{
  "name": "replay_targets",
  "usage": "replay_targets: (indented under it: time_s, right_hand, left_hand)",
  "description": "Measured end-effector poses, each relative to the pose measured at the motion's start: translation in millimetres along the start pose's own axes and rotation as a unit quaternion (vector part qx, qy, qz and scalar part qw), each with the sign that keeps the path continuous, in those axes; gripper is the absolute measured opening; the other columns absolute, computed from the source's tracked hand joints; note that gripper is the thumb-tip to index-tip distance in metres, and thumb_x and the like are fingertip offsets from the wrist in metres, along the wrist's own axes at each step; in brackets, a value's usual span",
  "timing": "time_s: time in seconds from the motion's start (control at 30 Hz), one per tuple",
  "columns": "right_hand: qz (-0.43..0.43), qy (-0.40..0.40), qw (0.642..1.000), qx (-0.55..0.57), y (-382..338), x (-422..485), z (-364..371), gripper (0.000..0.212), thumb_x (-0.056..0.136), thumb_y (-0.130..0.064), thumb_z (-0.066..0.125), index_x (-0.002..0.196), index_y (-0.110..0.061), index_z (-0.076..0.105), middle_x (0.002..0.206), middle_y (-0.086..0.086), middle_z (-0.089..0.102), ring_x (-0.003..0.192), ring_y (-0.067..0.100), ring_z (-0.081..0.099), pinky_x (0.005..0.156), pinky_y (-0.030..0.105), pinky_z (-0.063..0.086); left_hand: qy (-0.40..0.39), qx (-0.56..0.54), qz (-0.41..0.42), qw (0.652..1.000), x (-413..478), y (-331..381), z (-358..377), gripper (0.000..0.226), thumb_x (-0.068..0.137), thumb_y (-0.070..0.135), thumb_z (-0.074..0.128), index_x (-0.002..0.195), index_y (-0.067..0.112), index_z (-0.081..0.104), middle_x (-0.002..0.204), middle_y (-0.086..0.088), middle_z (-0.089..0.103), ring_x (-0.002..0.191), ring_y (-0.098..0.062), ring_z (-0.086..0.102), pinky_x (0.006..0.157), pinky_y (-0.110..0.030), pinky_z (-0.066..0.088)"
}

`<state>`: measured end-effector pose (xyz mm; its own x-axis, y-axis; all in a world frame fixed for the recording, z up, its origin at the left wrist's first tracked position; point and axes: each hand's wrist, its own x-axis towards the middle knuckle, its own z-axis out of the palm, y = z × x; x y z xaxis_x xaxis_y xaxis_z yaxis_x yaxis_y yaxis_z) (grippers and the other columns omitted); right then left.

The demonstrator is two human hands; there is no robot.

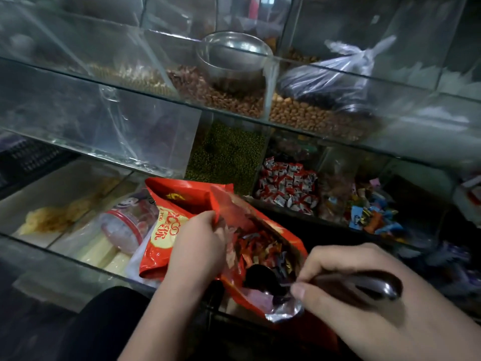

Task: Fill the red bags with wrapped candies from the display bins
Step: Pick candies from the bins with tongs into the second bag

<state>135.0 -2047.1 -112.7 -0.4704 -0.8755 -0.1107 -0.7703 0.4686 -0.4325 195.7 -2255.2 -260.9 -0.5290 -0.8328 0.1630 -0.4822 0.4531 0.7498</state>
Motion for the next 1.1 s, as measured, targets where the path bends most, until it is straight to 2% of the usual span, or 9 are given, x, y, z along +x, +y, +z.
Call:
replay_targets:
  time_s: [0.07,0.23,0.4,0.53,0.6,0.77,0.87,0.97,1.1]
  right_hand:
    - [0.032,0.109,0.992,0.062,11,8,15,0.048,0.066,-0.081,0.046,0.091,-0.047,0.069,0.070,-0.020,0.069,0.065,0.000,0.065,0.059,0.031,0.055]
    - [0.051,0.199,0.979,0.001,20,25,43,0.037,0.086,-0.069,0.046,0.089,-0.035,0.060,0.068,-0.023,0.064,0.064,-0.001,0.062,0.046,0.018,0.044]
    - [0.045,0.139,0.989,-0.022,30,38,68,0.022,0.089,-0.045,0.060,0.082,-0.026,0.053,0.059,-0.007,0.058,0.057,0.012,0.059,0.055,0.040,0.052]
    - [0.071,0.146,0.984,0.072,34,44,65,0.022,0.084,-0.049,0.059,0.083,-0.027,0.061,0.065,-0.011,0.064,0.059,0.008,0.061,0.051,0.033,0.049]
    - [0.099,0.128,0.980,0.115,38,43,65,0.019,0.086,-0.047,0.062,0.089,-0.029,0.066,0.069,-0.015,0.067,0.061,0.003,0.062,0.051,0.028,0.049]
    - [0.026,0.156,0.985,0.065,25,39,88,0.026,0.093,-0.049,0.058,0.086,-0.024,0.054,0.065,-0.009,0.063,0.062,0.009,0.061,0.052,0.028,0.046]
    - [-0.026,0.112,0.993,0.013,24,39,94,0.026,0.098,-0.048,0.052,0.087,-0.025,0.049,0.069,-0.005,0.063,0.068,0.015,0.064,0.064,0.040,0.052]
    - [-0.053,0.078,0.996,-0.001,27,32,92,0.025,0.092,-0.053,0.048,0.087,-0.029,0.052,0.067,-0.008,0.063,0.065,0.014,0.064,0.059,0.036,0.052]
    - [0.076,0.148,0.969,0.184,34,39,89,0.023,0.091,-0.047,0.065,0.083,-0.025,0.064,0.060,-0.008,0.064,0.055,0.007,0.061,0.052,0.028,0.047]
  left_hand:
    - [0.003,0.023,-0.019,1.000,-4,-6,-9,0.020,0.091,0.027,0.058,0.071,0.025,0.061,0.060,0.015,0.055,0.060,-0.004,0.053,0.051,-0.023,0.035]
    - [-0.011,0.052,-0.017,0.998,-20,-4,-16,0.006,0.090,0.030,0.062,0.093,0.027,0.059,0.082,0.009,0.062,0.086,-0.023,0.064,0.067,-0.031,0.042]
    - [-0.036,-0.009,0.022,0.999,-32,9,-7,0.066,0.094,0.021,0.058,0.151,0.033,0.027,0.139,0.001,0.054,0.123,-0.019,0.055,0.096,-0.025,0.040]
    - [-0.095,-0.059,0.062,0.992,-42,14,-6,0.086,0.092,0.019,0.052,0.148,0.063,0.004,0.137,0.004,0.056,0.108,-0.016,0.063,0.089,-0.033,0.052]
    - [-0.094,-0.051,0.070,0.992,-43,13,-6,0.087,0.091,0.016,0.052,0.146,0.067,0.006,0.133,0.008,0.056,0.104,-0.014,0.063,0.087,-0.035,0.054]
    - [-0.077,0.002,0.074,0.994,-40,-1,-1,0.063,0.085,-0.005,0.051,0.132,0.035,0.063,0.125,0.004,0.062,0.111,-0.017,0.061,0.087,-0.009,0.036]
    - [-0.067,0.022,0.057,0.996,-38,-6,-4,0.053,0.092,0.009,0.055,0.143,0.024,0.054,0.133,-0.002,0.063,0.119,-0.019,0.060,0.091,-0.013,0.037]
    - [-0.053,0.023,0.043,0.997,-40,-10,-6,0.054,0.096,0.017,0.054,0.149,0.022,0.045,0.138,-0.002,0.061,0.124,-0.020,0.057,0.090,-0.012,0.034]
    - [-0.054,0.012,0.038,0.998,-41,-10,-4,0.057,0.095,0.012,0.054,0.150,0.023,0.043,0.143,0.002,0.057,0.129,-0.016,0.054,0.100,-0.018,0.036]
